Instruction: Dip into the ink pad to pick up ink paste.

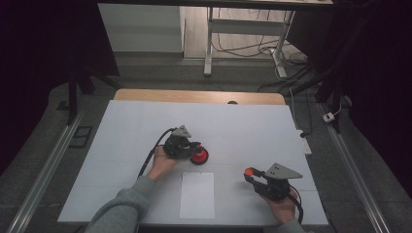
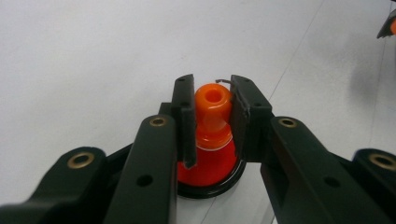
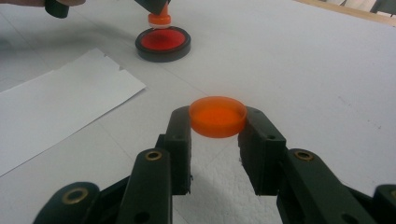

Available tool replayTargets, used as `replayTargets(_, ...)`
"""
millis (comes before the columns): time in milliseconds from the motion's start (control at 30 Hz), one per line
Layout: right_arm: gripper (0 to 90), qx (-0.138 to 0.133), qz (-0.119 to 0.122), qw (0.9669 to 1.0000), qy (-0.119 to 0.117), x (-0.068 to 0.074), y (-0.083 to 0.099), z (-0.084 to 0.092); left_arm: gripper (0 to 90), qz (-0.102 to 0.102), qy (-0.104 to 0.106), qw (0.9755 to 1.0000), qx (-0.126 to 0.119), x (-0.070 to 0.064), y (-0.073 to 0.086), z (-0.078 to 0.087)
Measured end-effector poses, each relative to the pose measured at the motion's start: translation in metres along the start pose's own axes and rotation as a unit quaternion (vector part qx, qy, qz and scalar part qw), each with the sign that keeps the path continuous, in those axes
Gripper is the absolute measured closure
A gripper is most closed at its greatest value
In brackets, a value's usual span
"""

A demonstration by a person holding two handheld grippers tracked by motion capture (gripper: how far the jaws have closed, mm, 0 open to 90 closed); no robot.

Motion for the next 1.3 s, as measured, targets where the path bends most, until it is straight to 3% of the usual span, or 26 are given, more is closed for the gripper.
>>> replayTargets(967, 64.6, 0.006, 0.003, 1.0000, 0.002, 0.000, 0.001, 0.000, 72.3, -0.011, -0.025, 0.9996, -0.004, 0.000, 0.011, -0.011)
replayTargets(1133, 64.6, 0.004, 0.003, 1.0000, -0.001, 0.001, 0.000, 0.000, 72.2, -0.041, -0.045, 0.9981, -0.001, -0.003, 0.013, -0.011)
replayTargets(1300, 64.7, 0.006, 0.004, 1.0000, 0.001, 0.001, 0.000, 0.000, 72.2, -0.028, -0.039, 0.9988, -0.005, -0.002, 0.015, -0.011)
Point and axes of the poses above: each handheld gripper's, and its own axes: z roughly backward along the jaws, y roughly out of its underside, x roughly to its left, the point moved 10 cm from there along -z, roughly forward along the jaws, and after that the axes turned 15 degrees about -y, right-handed, at the moved point
